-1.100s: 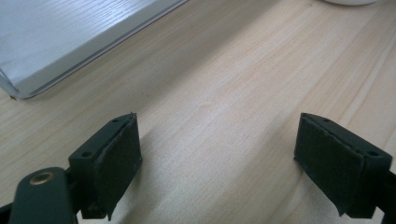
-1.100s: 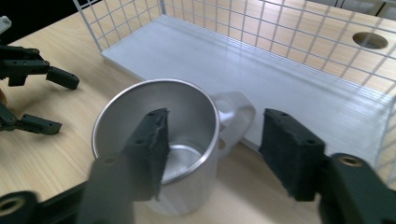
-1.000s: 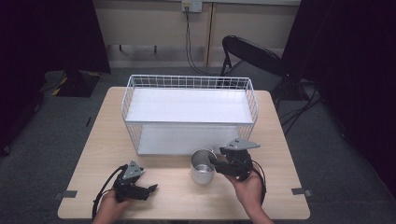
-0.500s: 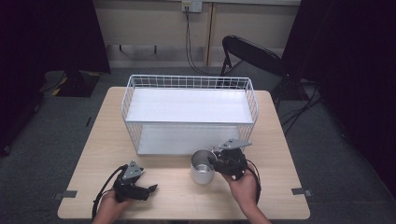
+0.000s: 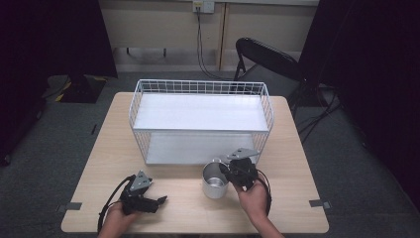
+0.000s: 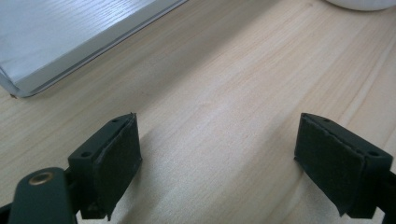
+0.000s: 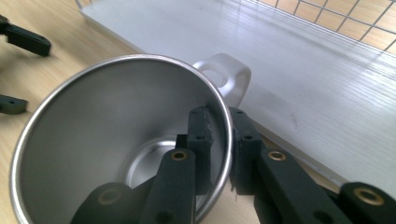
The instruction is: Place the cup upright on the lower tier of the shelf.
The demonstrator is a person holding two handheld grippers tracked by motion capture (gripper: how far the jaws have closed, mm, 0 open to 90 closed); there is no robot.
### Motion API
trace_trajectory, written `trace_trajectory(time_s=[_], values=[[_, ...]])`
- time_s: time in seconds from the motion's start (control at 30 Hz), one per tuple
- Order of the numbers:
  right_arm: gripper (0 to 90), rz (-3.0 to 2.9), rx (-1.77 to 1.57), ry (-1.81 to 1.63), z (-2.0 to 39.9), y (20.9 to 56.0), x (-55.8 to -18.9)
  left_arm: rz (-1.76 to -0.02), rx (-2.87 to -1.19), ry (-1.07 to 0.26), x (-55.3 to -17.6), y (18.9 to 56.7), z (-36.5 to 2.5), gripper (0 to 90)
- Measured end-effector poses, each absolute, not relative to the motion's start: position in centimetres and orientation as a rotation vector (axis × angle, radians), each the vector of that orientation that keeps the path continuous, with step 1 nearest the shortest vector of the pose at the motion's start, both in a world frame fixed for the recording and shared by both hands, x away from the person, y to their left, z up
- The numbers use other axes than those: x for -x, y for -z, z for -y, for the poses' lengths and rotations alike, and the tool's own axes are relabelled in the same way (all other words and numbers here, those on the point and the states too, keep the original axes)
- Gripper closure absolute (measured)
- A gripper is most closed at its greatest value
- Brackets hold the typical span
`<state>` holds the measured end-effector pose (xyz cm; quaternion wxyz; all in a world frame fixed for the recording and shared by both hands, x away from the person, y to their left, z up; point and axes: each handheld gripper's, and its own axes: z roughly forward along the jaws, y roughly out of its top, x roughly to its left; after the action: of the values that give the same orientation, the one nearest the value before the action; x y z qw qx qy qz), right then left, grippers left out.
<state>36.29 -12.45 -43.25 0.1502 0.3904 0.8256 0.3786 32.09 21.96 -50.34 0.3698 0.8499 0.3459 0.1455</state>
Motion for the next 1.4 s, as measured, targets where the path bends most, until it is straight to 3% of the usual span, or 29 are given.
trace_trajectory(time_s=[1.4], values=[[82.1, -2.227, -1.075, -1.133, 13.6, 41.3, -37.0, -0.885, -2.183, -0.372, -32.1, 50.4, -21.9, 13.1]])
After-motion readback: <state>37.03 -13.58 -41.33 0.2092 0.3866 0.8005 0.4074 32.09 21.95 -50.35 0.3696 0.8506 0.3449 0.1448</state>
